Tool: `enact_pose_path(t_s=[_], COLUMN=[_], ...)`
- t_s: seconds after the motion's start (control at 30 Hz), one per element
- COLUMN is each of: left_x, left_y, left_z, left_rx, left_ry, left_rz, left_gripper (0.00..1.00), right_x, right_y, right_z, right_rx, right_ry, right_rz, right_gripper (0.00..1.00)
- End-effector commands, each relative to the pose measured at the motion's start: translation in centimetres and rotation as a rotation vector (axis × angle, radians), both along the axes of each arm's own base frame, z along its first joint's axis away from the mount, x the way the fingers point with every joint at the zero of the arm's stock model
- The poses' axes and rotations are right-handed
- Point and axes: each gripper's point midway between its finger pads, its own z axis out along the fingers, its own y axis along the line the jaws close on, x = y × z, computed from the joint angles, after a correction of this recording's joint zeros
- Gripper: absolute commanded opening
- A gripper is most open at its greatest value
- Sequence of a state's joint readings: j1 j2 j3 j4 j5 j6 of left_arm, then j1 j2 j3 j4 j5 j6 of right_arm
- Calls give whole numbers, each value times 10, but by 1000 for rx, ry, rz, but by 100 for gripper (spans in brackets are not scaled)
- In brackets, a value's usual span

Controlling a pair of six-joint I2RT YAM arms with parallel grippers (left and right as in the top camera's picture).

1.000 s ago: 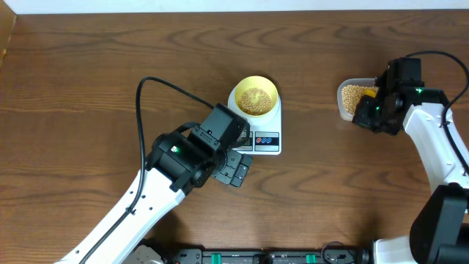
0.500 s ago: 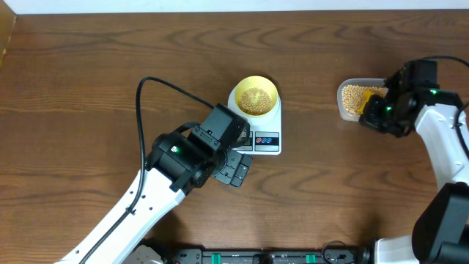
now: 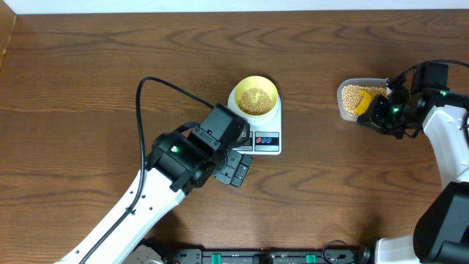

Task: Scoop item into bowl and weigh 50g on scale
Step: 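Dip the scoop into the soybean tub with the right gripper and scoop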

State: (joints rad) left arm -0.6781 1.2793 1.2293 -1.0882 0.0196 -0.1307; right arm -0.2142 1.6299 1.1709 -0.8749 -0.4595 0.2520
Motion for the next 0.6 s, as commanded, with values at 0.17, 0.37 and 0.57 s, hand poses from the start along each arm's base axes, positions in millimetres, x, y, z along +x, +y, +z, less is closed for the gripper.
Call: enact_pose_path(t_s=[0.17, 0.37, 0.57], left_x=[4, 4, 4], left_y=[-1, -1, -1], left_z=[9, 9, 9], left_rx=[-7, -7, -7], left_ry=[-30, -30, -30], left_rz=[-3, -3, -3], left_gripper=[94, 94, 94], right_x=[-3, -2, -1], right_y=[7, -1, -10], right_z=[-4, 0, 6], right_rx=[46, 69, 115], right_ry=[-2, -34, -81], right_rz=[50, 59, 65], right_gripper=[1, 1, 1])
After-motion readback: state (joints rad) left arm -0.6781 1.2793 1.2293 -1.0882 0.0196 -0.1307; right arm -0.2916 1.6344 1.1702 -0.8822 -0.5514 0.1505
